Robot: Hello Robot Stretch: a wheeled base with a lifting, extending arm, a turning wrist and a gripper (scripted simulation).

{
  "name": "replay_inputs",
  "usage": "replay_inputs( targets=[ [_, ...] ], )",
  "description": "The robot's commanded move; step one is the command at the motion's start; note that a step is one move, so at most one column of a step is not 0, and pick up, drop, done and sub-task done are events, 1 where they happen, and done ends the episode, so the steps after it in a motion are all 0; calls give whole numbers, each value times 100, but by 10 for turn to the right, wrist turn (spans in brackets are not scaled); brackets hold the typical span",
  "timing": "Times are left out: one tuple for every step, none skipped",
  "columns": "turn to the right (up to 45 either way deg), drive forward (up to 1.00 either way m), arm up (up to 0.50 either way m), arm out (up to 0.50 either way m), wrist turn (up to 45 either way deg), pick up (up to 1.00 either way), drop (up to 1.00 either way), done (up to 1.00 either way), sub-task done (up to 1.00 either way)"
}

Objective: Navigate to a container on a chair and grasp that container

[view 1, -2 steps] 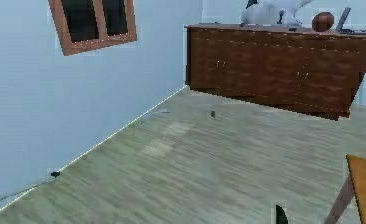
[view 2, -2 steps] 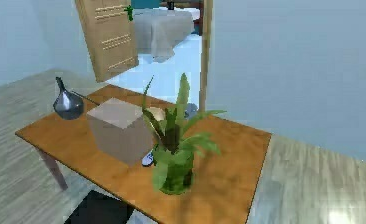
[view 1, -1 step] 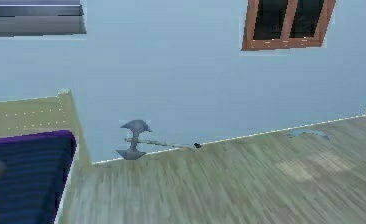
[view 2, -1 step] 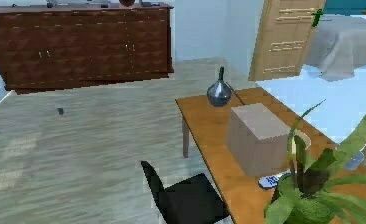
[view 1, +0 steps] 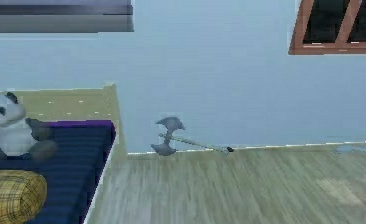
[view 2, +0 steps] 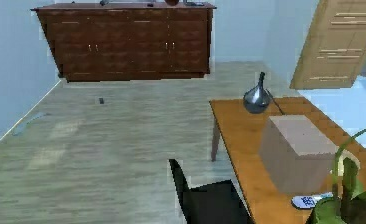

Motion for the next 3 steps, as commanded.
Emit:
replay_inputs(
  targets=[
    [0, 30, 0, 0, 0, 0, 0, 0, 0],
    [450, 0, 0, 0, 0, 0, 0, 0, 0],
    [300, 0, 0, 0, 0, 0, 0, 0, 0]
  ],
)
